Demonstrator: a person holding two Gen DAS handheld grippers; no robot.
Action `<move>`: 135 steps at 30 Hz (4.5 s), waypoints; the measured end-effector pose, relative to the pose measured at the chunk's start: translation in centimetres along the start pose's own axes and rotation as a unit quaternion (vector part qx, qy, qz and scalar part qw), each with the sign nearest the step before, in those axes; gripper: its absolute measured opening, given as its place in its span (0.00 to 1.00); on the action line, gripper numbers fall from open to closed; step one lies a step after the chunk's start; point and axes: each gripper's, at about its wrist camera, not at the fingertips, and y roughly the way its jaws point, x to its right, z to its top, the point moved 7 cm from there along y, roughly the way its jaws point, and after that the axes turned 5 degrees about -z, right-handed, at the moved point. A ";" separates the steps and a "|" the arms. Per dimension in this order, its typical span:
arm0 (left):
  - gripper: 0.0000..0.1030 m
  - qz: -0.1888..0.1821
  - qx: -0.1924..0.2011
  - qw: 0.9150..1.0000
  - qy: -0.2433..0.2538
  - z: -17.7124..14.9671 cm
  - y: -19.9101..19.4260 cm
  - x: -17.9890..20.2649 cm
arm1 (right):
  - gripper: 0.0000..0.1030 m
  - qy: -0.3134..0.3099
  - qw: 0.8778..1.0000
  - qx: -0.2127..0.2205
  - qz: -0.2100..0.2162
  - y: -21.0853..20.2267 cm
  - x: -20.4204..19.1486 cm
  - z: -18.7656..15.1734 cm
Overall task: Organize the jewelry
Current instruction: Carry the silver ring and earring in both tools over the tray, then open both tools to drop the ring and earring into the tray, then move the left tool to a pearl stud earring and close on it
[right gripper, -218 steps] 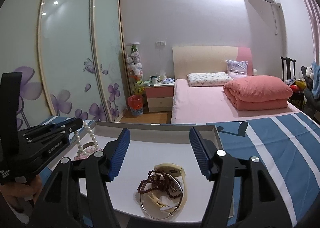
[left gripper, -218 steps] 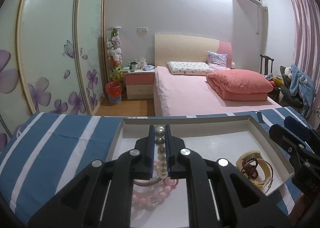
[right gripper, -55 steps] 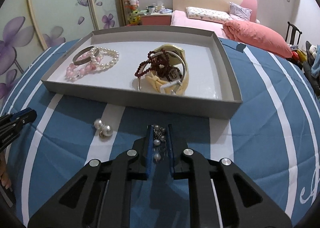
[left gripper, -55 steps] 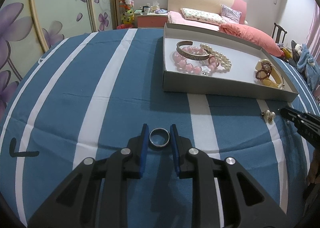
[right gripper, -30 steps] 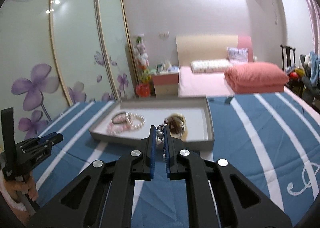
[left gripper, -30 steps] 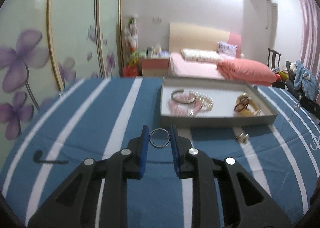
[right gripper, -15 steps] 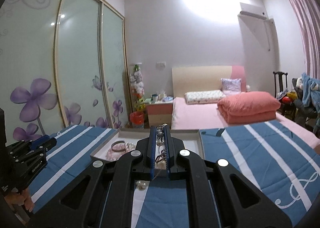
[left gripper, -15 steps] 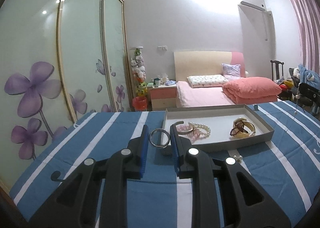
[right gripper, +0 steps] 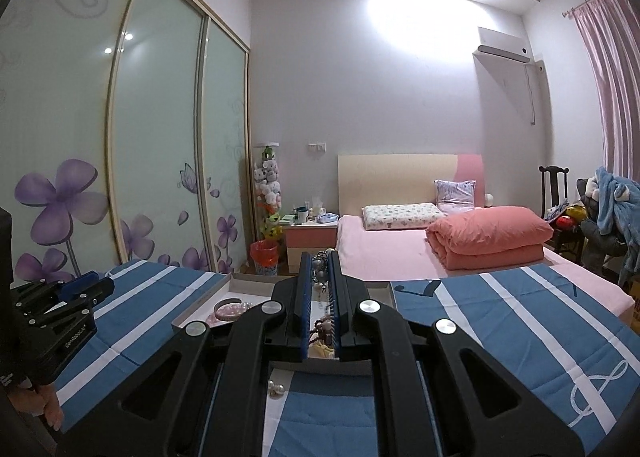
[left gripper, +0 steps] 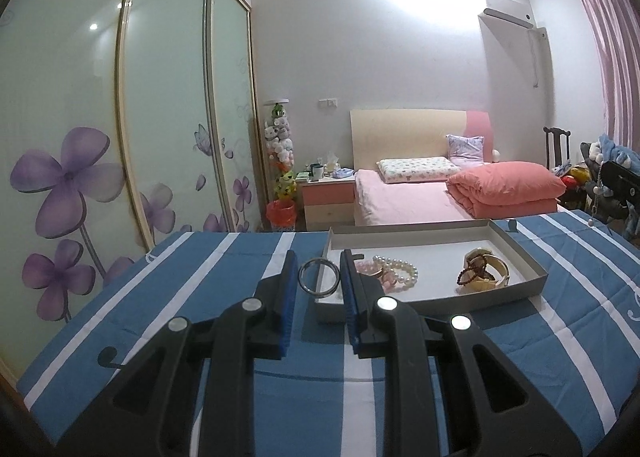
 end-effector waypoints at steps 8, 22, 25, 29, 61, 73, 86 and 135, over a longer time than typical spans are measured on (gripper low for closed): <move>0.21 -0.009 0.002 1.000 -0.004 0.9 0.9 0.3 | 0.09 -0.003 1.000 0.006 0.001 0.4 -0.4 0.1; 0.21 -0.020 -0.001 1.000 -0.003 1.6 2.4 1.1 | 0.09 -0.006 1.000 0.002 -0.001 1.4 -0.6 0.4; 0.21 -0.021 -0.001 1.000 -0.004 1.9 2.9 1.1 | 0.09 -0.006 1.000 0.005 -0.004 1.9 -0.5 0.6; 0.21 -0.027 -0.003 1.000 -0.007 2.3 4.0 1.2 | 0.09 -0.005 1.000 0.002 -0.004 3.0 -0.4 0.7; 0.21 -0.078 -0.104 0.991 -0.017 -0.2 21.1 4.9 | 0.41 0.045 0.990 -0.133 0.032 13.4 1.0 -4.7; 0.32 -0.086 -0.118 0.989 -0.017 -0.8 22.1 4.9 | 0.42 0.040 0.990 -0.133 0.038 12.6 0.4 -3.8; 0.32 -0.157 -0.138 0.978 0.002 -3.5 15.2 5.6 | 0.44 0.045 0.990 -0.129 0.029 9.2 1.5 -4.3; 0.16 -0.202 -0.276 0.937 0.076 -9.9 14.7 13.7 | 0.44 0.074 0.983 -0.158 0.052 9.1 2.2 -7.0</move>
